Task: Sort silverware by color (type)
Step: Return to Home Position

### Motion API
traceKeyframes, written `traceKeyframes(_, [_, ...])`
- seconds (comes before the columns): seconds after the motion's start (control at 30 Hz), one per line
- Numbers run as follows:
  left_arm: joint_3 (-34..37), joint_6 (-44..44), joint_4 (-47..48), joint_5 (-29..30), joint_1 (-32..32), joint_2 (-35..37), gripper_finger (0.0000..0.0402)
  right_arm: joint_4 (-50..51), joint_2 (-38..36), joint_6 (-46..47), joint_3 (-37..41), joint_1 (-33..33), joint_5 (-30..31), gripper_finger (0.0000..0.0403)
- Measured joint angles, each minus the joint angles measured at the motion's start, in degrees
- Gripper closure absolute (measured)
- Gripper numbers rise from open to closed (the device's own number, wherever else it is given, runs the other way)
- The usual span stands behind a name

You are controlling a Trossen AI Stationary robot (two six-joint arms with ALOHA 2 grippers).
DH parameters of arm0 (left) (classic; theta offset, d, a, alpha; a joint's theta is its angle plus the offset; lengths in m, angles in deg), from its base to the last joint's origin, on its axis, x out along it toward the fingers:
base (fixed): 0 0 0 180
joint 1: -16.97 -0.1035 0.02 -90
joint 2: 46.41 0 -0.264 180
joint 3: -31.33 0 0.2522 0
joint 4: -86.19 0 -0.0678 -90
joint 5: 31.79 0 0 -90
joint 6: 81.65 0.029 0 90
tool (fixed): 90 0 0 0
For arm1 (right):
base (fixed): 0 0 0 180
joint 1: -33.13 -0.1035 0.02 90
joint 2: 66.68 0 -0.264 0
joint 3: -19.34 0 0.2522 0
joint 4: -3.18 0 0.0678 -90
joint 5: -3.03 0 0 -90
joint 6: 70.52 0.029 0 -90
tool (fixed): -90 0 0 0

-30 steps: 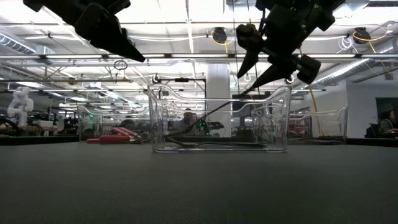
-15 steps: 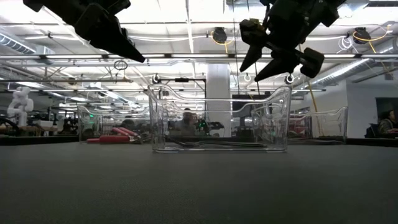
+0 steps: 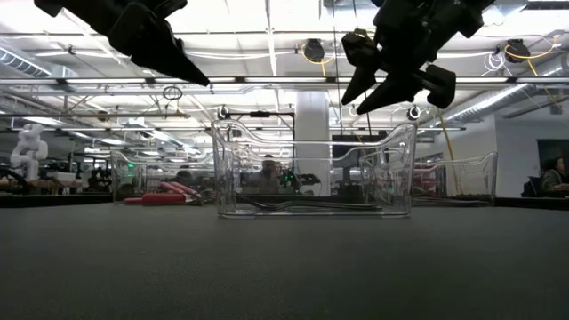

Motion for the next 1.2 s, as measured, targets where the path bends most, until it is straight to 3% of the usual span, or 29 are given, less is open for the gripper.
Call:
traceKeyframes(0.13, [0.0, 0.27, -1.21, -1.04, 0.0, 0.0, 0.0204, -0.35, 0.0, 0.0, 0.0, -0.11, -0.02, 0.031])
traceKeyframes(0.27, [0.0, 0.74, -1.38, -2.84, 0.0, 0.0, 0.0233, -1.33, -0.7, 0.0, 0.0, -0.11, -0.02, 0.0364])
traceKeyframes(0.37, [0.0, 1.7, -1.53, -3.64, 0.0, 0.0, 0.0274, -1.91, -2.06, 0.68, 0.0, -0.11, -0.04, 0.0396])
traceKeyframes(0.6, [0.0, 4.2, -0.5, -3.73, 0.0, 0.0, 0.0392, -3.64, -5.36, 6.72, 0.0, -0.13, -0.21, 0.04])
traceKeyframes(0.83, [0.12, 3.17, 1.14, -3.88, 0.0, 0.25, 0.0398, -3.76, -8.13, 14.81, 0.0, -0.13, -0.28, 0.0401])
traceKeyframes(1.2, [13.51, 2.46, -14.95, -5.12, 0.0, 7.95, 0.04, 0.22, -9.31, 32.91, 0.0, -2.09, -0.24, 0.0402])
